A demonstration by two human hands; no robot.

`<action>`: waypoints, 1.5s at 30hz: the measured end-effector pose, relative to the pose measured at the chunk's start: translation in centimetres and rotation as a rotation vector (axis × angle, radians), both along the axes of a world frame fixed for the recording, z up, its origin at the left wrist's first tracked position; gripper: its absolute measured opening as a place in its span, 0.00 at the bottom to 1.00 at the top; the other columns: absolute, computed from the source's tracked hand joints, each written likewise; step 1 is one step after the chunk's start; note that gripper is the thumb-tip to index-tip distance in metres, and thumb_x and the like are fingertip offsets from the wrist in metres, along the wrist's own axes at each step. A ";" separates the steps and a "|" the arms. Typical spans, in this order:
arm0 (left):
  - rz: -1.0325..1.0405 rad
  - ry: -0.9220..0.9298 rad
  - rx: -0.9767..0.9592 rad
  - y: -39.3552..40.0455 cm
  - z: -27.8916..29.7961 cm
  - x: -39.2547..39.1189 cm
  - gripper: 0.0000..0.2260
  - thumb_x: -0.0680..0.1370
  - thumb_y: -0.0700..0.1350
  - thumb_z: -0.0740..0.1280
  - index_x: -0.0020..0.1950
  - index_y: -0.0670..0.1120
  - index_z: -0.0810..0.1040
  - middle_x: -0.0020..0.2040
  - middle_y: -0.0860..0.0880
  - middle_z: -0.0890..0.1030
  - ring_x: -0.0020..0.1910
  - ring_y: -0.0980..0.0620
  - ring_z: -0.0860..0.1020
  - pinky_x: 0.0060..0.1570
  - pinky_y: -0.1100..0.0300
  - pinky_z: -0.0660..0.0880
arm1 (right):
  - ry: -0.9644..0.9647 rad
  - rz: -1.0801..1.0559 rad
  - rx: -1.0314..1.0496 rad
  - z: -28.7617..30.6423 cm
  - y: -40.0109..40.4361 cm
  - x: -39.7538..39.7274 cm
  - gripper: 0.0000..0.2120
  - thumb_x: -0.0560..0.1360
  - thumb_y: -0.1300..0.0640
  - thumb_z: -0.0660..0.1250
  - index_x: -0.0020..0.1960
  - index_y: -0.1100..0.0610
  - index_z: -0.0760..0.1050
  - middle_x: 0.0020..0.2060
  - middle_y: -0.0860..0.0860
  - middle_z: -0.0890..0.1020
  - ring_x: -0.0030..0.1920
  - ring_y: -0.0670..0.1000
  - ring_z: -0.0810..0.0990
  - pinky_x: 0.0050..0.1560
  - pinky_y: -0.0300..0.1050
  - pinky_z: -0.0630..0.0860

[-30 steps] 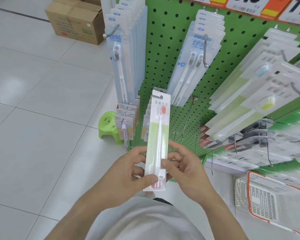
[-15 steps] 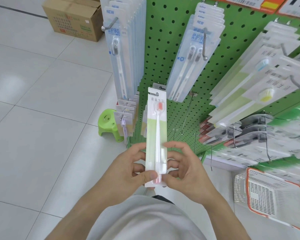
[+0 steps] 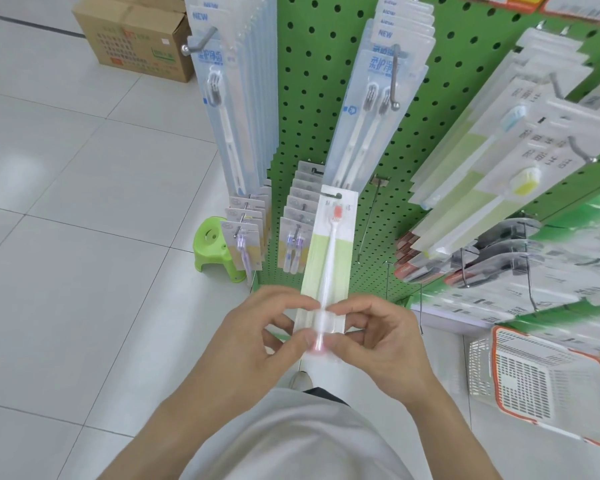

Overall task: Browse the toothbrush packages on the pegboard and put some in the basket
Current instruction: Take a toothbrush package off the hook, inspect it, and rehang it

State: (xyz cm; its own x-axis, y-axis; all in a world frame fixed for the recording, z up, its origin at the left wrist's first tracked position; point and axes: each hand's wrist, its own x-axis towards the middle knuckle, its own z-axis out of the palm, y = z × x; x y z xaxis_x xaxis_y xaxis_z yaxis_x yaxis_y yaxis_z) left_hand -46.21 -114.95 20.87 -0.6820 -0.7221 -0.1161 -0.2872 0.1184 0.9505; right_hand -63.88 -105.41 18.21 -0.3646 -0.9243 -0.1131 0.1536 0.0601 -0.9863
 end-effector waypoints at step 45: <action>0.019 0.091 0.489 0.4 -1.4 0.0 0.11 0.80 0.35 0.66 0.61 0.42 0.80 0.50 0.44 0.87 0.47 0.44 0.86 0.46 0.59 0.81 | -0.144 -0.033 0.162 -1.5 -0.5 0.4 0.25 0.66 0.55 0.80 0.61 0.56 0.79 0.45 0.59 0.86 0.45 0.56 0.82 0.50 0.50 0.80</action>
